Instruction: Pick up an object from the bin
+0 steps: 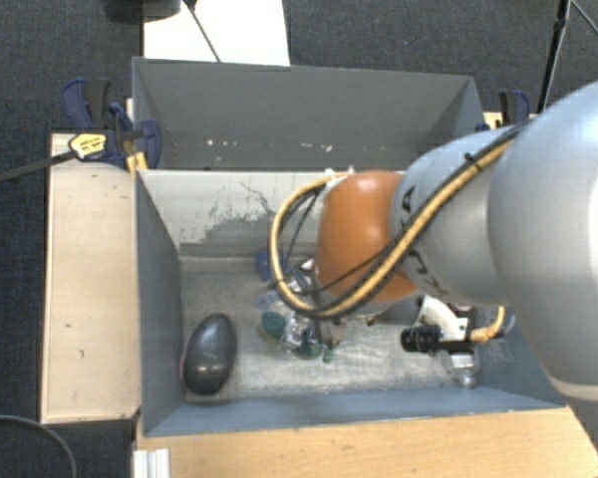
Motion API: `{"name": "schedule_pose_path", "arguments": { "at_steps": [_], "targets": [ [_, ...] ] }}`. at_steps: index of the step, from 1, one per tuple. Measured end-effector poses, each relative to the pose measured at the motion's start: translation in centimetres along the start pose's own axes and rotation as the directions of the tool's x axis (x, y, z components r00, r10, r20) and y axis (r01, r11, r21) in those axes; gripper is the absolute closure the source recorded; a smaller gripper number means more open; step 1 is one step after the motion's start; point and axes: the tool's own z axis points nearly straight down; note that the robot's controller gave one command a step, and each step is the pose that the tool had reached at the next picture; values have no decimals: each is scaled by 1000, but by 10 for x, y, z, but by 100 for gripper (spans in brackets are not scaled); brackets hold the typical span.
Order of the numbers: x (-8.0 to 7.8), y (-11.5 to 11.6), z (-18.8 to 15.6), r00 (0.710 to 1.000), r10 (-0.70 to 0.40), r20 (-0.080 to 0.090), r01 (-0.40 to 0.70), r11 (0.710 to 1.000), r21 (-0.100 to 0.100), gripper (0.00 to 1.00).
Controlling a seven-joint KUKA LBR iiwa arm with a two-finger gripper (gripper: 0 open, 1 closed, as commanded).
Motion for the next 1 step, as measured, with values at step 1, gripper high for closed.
{"name": "schedule_pose_path", "arguments": {
  "at_steps": [1],
  "targets": [
    [-1, 1, -44, 1000, -2, 0, 2, 1000, -1, 100]
  ]
}}
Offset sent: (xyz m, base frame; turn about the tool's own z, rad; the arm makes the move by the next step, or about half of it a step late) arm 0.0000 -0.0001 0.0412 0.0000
